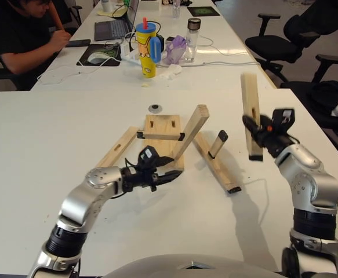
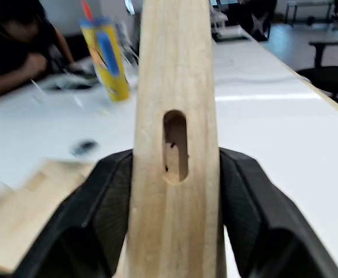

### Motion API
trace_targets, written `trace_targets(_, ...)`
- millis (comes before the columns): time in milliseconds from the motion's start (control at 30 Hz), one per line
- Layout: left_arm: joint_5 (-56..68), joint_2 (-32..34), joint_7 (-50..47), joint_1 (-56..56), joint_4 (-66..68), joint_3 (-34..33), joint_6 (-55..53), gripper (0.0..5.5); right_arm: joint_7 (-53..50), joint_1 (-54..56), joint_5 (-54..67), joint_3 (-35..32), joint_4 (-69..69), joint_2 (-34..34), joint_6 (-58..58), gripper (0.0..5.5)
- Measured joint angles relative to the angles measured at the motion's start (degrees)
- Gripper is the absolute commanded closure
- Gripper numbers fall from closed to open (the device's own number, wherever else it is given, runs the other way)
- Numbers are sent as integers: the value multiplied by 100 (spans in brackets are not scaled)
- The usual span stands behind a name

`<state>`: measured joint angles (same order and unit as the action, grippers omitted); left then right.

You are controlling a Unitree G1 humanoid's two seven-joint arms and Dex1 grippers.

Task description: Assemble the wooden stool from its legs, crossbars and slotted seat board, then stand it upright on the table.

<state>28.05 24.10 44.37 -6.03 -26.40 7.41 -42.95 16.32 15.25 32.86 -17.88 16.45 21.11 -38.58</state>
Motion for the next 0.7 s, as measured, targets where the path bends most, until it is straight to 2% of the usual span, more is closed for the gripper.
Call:
trace_targets(233, 3146, 152, 8, -118, -163, -1855, -1077, 157, 63, 764, 2672, -217, 442, -145, -1111, 345)
trace_targets(367, 4909, 409, -564, -611, 206, -2649, -1314, 153, 121, 881, 4672, -173, 555, 272, -1930, 345)
trace_targets(467, 5707, 615, -1035, -1038, 520, -2810, -1390, 153, 507, 858, 5636, 113, 753, 887, -2528, 345)
trace_targets(700, 6312, 624, -1437, -1421, 784, -2535, -1393, 153, 841, 545, 5881, 592, 837, 1309, -2715, 345)
